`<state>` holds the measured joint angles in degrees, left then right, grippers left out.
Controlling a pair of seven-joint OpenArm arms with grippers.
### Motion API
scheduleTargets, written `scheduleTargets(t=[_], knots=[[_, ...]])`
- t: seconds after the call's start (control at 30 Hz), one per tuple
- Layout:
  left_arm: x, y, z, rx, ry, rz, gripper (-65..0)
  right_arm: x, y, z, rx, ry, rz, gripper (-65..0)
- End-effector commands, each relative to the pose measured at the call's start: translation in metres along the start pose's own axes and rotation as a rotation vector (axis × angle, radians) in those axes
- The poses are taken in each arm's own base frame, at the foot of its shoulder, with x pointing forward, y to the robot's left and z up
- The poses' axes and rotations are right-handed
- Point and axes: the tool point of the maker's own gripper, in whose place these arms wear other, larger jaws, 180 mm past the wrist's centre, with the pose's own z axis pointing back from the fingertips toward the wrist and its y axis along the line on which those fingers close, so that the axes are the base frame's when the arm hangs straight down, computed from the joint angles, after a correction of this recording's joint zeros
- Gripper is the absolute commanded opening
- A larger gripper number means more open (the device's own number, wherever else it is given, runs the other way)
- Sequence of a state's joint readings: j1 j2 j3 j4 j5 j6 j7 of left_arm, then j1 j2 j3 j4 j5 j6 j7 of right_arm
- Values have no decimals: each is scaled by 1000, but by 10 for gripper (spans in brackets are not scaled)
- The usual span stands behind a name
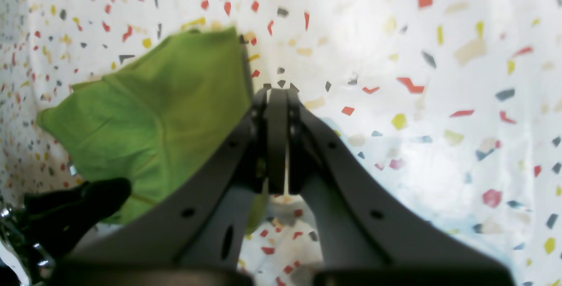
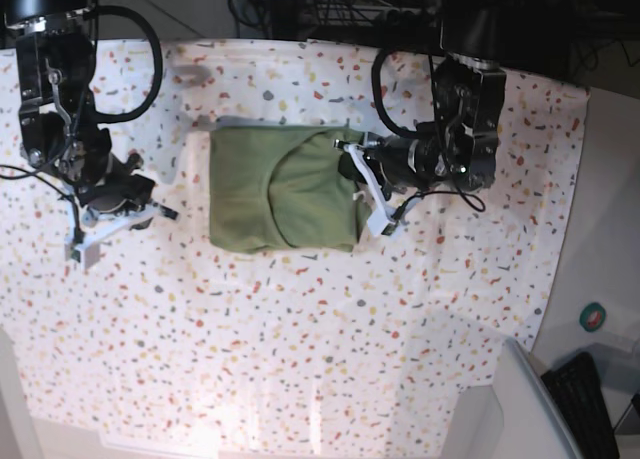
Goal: Layout the t-shirt on the table in an organized manner, then fold the t-shirt properly
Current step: 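Smooth the folded shirt's edge with the left gripper, then release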
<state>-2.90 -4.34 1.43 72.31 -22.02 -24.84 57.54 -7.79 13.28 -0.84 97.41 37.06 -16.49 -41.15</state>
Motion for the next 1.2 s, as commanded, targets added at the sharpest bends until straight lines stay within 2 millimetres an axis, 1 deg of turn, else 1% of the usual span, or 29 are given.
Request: scheduleTargets(t=[0.0, 0.13, 0.23, 0.27, 0.37, 0.43, 0.5, 0.53, 0.6, 0.7, 0.8, 0.87, 0.97, 1.1, 1.17], knots=[[14, 6, 6, 34, -1, -69, -650, 18, -5, 6, 3, -60, 9, -650], [9, 30, 18, 135, 146, -341, -650, 23, -25, 12, -21, -79, -11, -650], [11, 40, 27, 190, 247, -587, -650, 25, -35, 15, -41, -90, -27, -650], [12, 40, 29, 201, 279, -674, -650, 26, -37, 16, -46, -93, -31, -650], [27, 38, 31, 215, 297, -856, -650, 25, -38, 15, -48, -87, -33, -650], [40, 32, 29, 210, 273, -924, -650, 20, -39, 15, -49, -78, -34, -650], [54, 28, 29, 212, 247, -947, -650, 19, -40, 15, -51, -77, -34, -650], [60, 21, 28, 206, 233, -959, -650, 18, -40, 15, -52, -74, -35, -650], [75, -1, 21, 182, 191, -974, -650, 18, -40, 14, -53, -73, -35, -650], [86, -25, 12, 167, 153, -1012, -650, 18, -42, 15, -56, -73, -36, -650], [100, -45, 2, 208, 127, -1093, -650, 18, -42, 15, -56, -73, -36, -650], [100, -57, -8, 203, 149, -1158, -650, 18, -42, 15, -56, -73, -36, -650], [92, -66, -20, 184, 218, -1257, -650, 18, -42, 15, -56, -73, -36, -650], [87, -64, -28, 191, 257, -1271, -650, 12, -44, 15, -63, -64, -36, -650], [89, -65, -28, 192, 252, -1270, -650, 11, -46, 15, -66, -60, -36, -650]])
